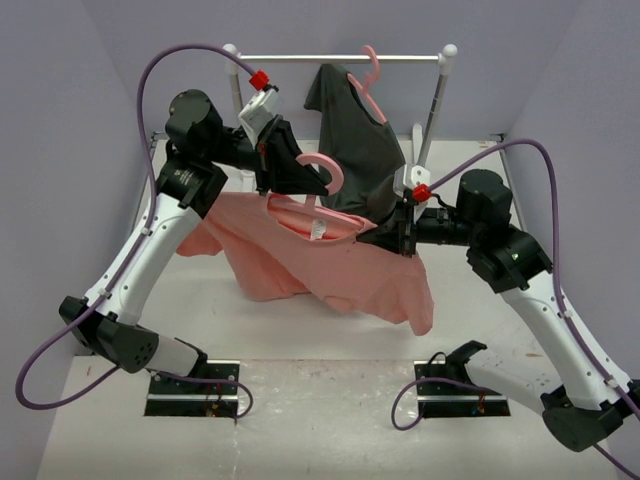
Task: Place the t-shirt on the hanger
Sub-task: Place the T-shirt on the hanger, then place the hanger at the clothesline.
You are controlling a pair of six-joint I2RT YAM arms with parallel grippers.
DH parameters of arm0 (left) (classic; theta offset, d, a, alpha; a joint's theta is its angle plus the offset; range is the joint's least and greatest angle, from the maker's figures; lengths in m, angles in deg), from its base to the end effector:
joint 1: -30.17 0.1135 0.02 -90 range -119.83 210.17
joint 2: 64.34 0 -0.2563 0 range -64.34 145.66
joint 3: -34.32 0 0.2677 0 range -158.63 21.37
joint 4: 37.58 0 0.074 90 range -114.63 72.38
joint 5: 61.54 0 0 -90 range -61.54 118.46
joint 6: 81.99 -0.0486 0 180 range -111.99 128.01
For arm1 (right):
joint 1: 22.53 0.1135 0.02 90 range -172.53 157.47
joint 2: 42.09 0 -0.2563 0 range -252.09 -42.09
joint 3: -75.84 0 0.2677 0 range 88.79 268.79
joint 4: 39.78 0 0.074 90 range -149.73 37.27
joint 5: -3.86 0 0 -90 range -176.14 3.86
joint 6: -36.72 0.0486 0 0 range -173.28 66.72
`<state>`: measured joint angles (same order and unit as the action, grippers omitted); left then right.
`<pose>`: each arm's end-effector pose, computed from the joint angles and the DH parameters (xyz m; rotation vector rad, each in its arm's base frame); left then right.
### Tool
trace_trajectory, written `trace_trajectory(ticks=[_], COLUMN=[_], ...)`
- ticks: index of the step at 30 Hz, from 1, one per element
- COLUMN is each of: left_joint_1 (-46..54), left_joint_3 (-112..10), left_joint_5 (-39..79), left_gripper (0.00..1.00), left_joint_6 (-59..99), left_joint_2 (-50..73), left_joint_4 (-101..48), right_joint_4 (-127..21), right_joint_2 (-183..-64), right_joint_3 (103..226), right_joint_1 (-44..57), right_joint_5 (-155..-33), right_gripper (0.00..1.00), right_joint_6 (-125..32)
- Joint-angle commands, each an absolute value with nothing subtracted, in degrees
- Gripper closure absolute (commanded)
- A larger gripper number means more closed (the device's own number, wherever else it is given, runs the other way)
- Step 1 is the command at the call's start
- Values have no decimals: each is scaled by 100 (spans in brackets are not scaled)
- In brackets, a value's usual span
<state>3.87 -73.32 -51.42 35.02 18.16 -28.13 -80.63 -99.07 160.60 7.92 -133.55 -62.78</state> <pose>0.2552 -0.1795 0.5037 1.3040 1.1950 -1.5908 0.1726 0.1430 0.4290 -1.1593 1.4212 0.9978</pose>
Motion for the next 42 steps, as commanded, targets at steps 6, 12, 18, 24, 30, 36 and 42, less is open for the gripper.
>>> trace_trajectory(ticks=[6,12,18,24,30,36,42], left_joint_1=[536,617,618,618,609,609,609], left_joint_3=[-7853,-7880,-7788,-6870,-5197,-4041,-3250], left_joint_5=[-4503,-1986,2055,5294,5217,5078,5057], left_gripper=[59,0,0,0,0,0,0], left_joint_6=[3471,2718,2515,2341,2295,2030,1742], left_joint_2=[1725,1387,966,-106,-1451,-2307,-2848], left_joint_4=[-3003,-2014,-1168,-1065,-1116,-910,-974], right_joint_4=[-7704,-7164,-6910,-6691,-7355,-7951,-7727], right_joint_2=[-9515,-9188,-9412,-10098,-11599,-13295,-14405], right_joint_3=[16126,15704,15620,16043,17509,19290,20644], right_joint_1=[919,919,919,1107,1722,1860,1849], right_joint_5=[-12884,-12216,-11290,-9831,-7223,-5871,-5602], right_gripper=[100,100,100,100,100,100,100], right_joint_6=[-5769,-5406,-4918,-4005,-3448,-3215,-3503])
